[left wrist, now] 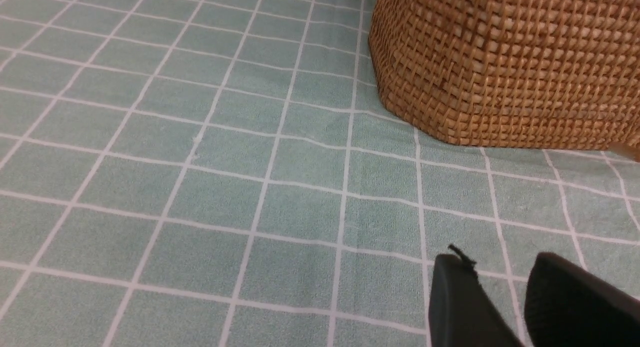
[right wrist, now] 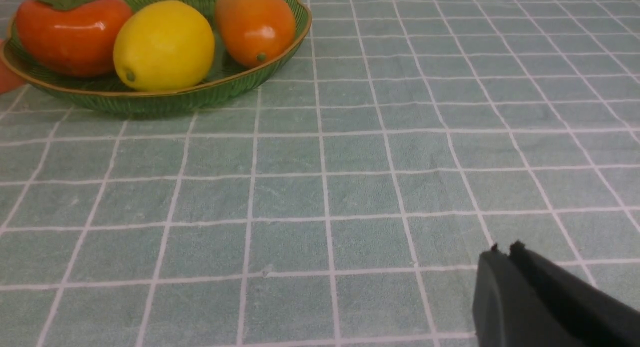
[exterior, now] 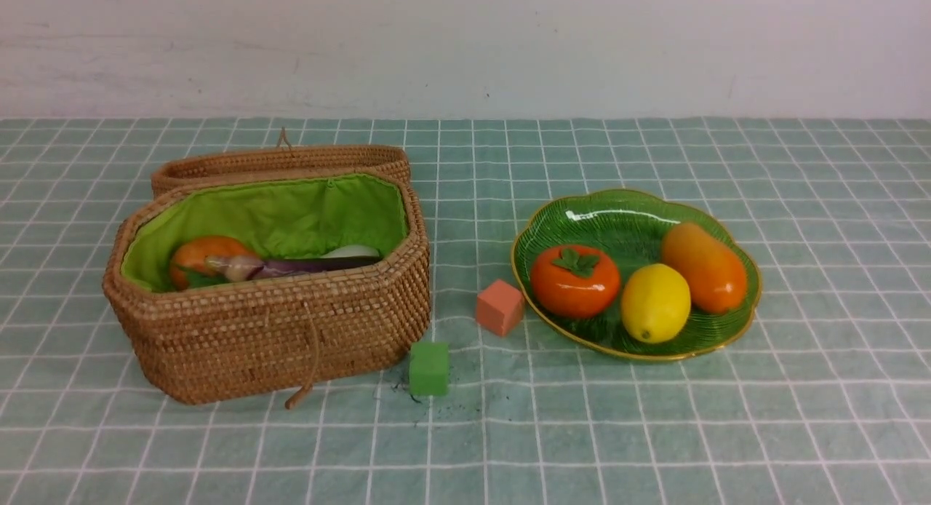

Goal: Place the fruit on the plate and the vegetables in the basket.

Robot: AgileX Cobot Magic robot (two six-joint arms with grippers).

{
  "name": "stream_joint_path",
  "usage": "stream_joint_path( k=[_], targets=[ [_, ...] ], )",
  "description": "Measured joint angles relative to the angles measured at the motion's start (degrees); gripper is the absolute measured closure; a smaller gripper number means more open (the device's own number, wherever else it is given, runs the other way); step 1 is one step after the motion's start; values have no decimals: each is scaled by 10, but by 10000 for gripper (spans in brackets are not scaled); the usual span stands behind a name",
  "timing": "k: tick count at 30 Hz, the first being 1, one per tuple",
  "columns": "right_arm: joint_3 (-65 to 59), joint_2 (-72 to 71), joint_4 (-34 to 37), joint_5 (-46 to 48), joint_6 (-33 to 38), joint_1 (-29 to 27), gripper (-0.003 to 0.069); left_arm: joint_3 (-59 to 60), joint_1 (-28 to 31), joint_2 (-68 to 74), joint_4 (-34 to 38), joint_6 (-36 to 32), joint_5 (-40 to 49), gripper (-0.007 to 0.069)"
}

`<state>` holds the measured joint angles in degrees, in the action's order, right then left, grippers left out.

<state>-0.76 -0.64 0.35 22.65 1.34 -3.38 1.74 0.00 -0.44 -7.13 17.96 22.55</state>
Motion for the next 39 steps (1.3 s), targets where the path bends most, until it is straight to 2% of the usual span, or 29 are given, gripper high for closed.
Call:
stream_joint_path(
  k=[39],
  targets=[
    [-1, 0, 0, -2, 0, 0, 597, 0, 0, 0, 0, 0, 0, 387]
  ],
)
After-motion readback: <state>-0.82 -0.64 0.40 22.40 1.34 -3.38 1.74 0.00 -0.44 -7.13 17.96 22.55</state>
